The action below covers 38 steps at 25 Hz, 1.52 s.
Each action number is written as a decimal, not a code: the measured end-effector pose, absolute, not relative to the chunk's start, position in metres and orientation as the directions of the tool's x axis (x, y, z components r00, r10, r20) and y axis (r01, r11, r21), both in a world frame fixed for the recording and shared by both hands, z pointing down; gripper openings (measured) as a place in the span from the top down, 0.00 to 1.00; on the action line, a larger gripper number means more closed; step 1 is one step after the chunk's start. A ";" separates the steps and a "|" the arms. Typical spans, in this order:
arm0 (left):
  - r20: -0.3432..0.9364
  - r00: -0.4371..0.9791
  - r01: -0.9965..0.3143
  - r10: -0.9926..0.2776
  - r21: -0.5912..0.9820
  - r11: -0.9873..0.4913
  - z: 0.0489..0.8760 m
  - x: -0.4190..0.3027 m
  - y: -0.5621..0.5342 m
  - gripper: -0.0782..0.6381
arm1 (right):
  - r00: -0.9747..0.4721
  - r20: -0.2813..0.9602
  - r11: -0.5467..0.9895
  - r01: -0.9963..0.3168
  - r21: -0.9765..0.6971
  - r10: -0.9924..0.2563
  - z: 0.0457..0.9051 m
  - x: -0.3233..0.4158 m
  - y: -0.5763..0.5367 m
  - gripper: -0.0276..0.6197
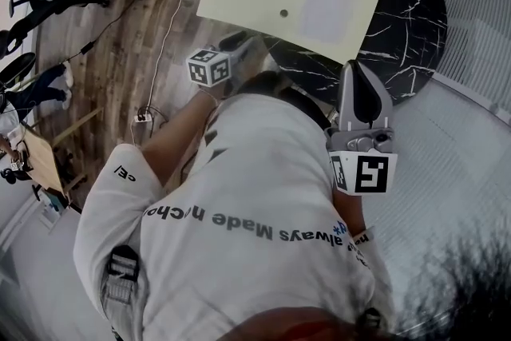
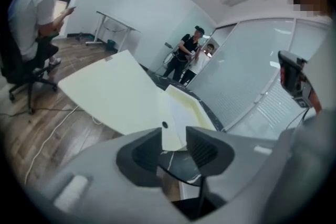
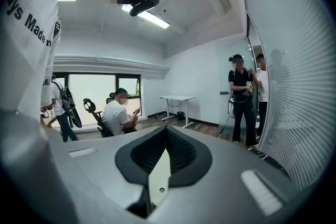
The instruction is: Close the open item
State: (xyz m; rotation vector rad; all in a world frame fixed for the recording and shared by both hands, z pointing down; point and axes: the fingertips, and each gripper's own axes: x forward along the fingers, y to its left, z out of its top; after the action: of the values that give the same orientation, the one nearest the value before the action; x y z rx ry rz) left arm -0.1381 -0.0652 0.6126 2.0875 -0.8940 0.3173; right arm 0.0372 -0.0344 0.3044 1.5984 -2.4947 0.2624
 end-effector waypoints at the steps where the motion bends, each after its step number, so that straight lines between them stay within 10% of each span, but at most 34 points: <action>1: 0.501 0.712 -0.692 -0.492 0.618 -0.372 0.627 -0.144 -0.065 0.68 | -0.417 0.236 0.416 -0.908 -0.059 -0.878 0.306 0.035 -0.035 0.96; 17: 0.360 0.709 -0.545 -0.606 0.826 -0.147 0.702 -0.174 -0.111 0.56 | -0.425 0.255 0.422 -0.904 -0.068 -0.869 0.312 0.031 -0.040 0.96; 23: 0.329 0.681 -0.536 -0.655 0.833 -0.139 0.695 -0.182 -0.130 0.85 | -0.420 0.264 0.416 -0.906 -0.073 -0.868 0.314 0.035 -0.043 0.96; 38: 0.327 0.707 -0.633 -0.627 0.688 -0.355 0.626 -0.159 -0.134 0.87 | -0.421 0.274 0.413 -0.906 -0.089 -0.865 0.323 0.046 -0.047 0.96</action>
State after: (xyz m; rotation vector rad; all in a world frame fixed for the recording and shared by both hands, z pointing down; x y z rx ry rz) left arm -0.1594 -0.1340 0.6265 2.0633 -0.9597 0.0094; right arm 0.0464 -0.0466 0.3229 1.5735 -2.4802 0.3325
